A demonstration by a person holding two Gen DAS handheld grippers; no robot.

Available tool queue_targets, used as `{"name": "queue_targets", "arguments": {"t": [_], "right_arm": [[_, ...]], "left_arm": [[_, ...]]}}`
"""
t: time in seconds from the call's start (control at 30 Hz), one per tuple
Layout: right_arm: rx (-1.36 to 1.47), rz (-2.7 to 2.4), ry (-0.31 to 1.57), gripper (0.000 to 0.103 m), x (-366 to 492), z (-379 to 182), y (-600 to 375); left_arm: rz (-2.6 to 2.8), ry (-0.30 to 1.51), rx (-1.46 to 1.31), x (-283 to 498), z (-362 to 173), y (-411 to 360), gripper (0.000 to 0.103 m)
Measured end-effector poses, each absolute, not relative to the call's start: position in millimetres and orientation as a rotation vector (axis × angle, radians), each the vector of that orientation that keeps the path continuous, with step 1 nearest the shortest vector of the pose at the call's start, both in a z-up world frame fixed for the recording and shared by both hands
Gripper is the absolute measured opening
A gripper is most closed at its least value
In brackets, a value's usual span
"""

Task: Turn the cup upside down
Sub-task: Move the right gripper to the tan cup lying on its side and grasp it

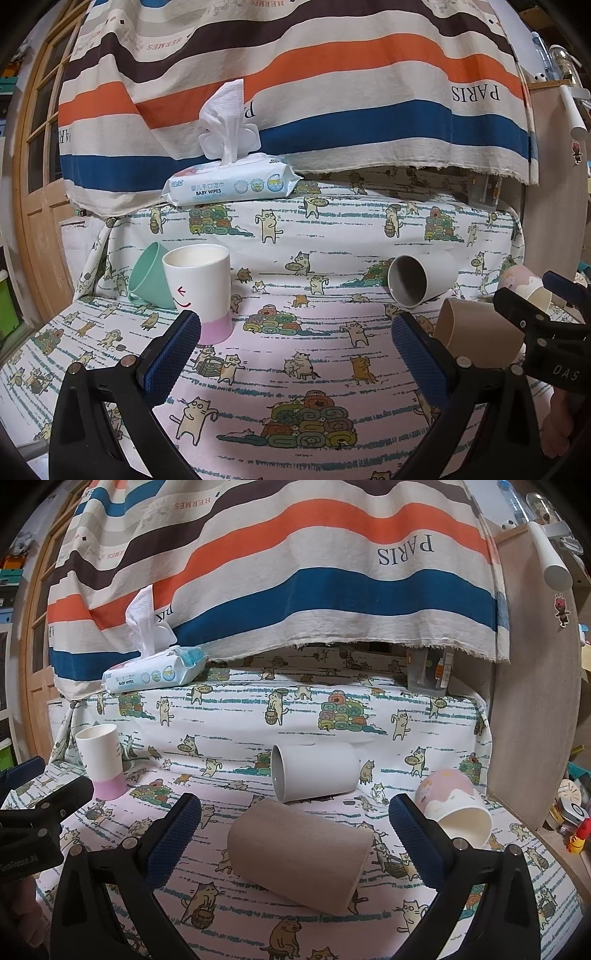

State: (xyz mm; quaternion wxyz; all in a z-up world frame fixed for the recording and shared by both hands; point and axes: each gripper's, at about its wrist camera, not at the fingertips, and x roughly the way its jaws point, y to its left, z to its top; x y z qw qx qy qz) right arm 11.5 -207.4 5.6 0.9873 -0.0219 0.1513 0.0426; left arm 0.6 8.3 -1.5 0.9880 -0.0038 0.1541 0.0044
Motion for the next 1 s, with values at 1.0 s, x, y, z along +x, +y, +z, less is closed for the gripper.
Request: {"name": "queue_targets", "arguments": {"t": [1.0], "right_arm": [[0.051, 0.149, 0.488, 0.102, 2.9, 23.2, -264.8]], "left_arm": [[0.019, 0.308, -0.015, -1.4, -0.4, 9.2, 0.103]]}}
